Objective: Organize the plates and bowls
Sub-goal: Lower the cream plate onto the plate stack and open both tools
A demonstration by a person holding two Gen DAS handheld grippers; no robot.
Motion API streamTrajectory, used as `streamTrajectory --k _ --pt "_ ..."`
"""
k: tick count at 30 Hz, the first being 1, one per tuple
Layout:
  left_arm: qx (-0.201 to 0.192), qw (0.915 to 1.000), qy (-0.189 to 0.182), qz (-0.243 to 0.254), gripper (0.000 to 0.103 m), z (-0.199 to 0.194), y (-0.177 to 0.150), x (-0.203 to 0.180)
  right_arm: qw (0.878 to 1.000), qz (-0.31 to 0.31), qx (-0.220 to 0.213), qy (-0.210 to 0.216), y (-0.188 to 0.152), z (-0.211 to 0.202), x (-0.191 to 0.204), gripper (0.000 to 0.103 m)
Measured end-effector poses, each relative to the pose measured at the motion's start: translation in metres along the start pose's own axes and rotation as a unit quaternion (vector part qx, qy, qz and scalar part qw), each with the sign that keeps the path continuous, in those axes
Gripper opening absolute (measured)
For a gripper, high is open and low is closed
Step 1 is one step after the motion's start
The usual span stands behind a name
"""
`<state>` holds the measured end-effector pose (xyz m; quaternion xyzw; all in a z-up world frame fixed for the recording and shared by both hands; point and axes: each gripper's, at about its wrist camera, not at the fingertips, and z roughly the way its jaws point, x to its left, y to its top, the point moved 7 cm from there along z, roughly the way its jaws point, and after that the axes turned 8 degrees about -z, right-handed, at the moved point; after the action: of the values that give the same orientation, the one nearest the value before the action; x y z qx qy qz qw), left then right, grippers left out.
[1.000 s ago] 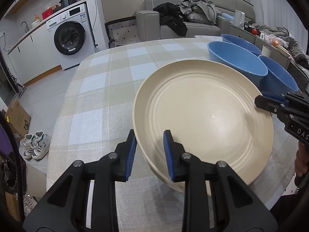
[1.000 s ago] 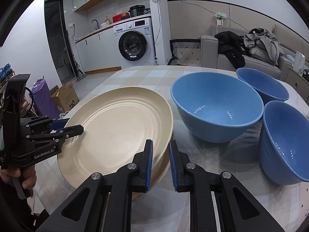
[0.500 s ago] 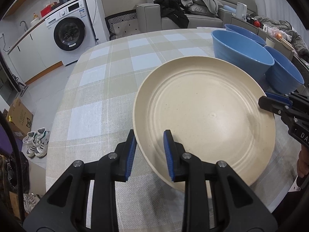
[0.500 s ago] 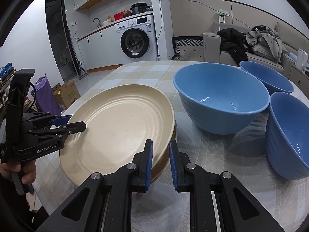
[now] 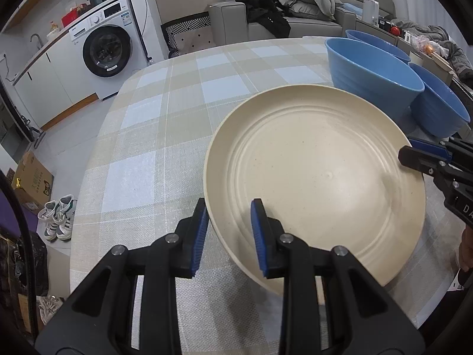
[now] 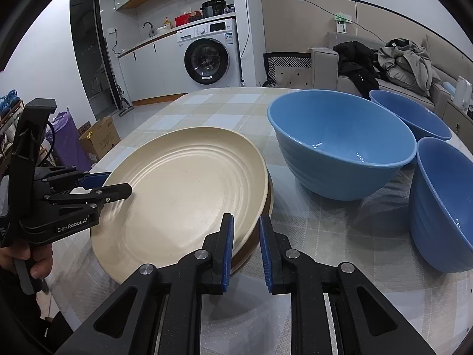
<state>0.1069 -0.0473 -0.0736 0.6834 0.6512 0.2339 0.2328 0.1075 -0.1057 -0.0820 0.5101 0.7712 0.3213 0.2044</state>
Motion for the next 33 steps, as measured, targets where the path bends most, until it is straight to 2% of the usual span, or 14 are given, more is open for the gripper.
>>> streamTrajectory --k 14,18,21,23,26,28,29,31,33 --pt "0.011 0.9999 -0.008 0.004 0.027 0.006 -0.006 -0.002 1.0 -0.003 0.006 -0.01 -0.006 0.001 0.0 0.019" --pt "0.013 0.9998 -0.012 0.005 0.033 0.006 -0.007 -0.004 1.0 -0.009 0.007 -0.017 -0.007 0.003 0.001 0.02" --pt "0.023 0.9994 -0.027 0.0 0.042 0.006 -0.009 -0.005 1.0 -0.006 0.008 -0.013 -0.007 0.004 0.002 0.023" --pt "0.028 0.9984 -0.048 -0.012 0.049 0.004 -0.008 -0.007 1.0 -0.003 0.008 -0.007 -0.006 0.003 0.003 0.027" --pt "0.024 0.9969 -0.071 -0.025 0.062 -0.005 -0.006 -0.008 1.0 -0.002 0.001 -0.001 -0.004 -0.001 0.006 0.045" --pt "0.015 0.9962 -0.081 -0.029 0.077 -0.011 -0.003 -0.009 1.0 0.002 -0.004 0.007 -0.002 -0.004 0.009 0.061" --pt "0.009 0.9957 -0.087 -0.032 0.079 -0.014 -0.001 -0.009 1.0 0.006 -0.003 0.013 -0.002 -0.005 0.011 0.065" --pt "0.002 0.9945 -0.098 -0.037 0.08 -0.02 0.001 -0.009 1.0 0.008 -0.003 0.019 -0.001 -0.006 0.014 0.085" --pt "-0.008 0.9932 -0.106 -0.046 0.089 -0.024 0.003 -0.008 1.0 0.007 -0.007 0.003 0.001 -0.009 0.015 0.088"
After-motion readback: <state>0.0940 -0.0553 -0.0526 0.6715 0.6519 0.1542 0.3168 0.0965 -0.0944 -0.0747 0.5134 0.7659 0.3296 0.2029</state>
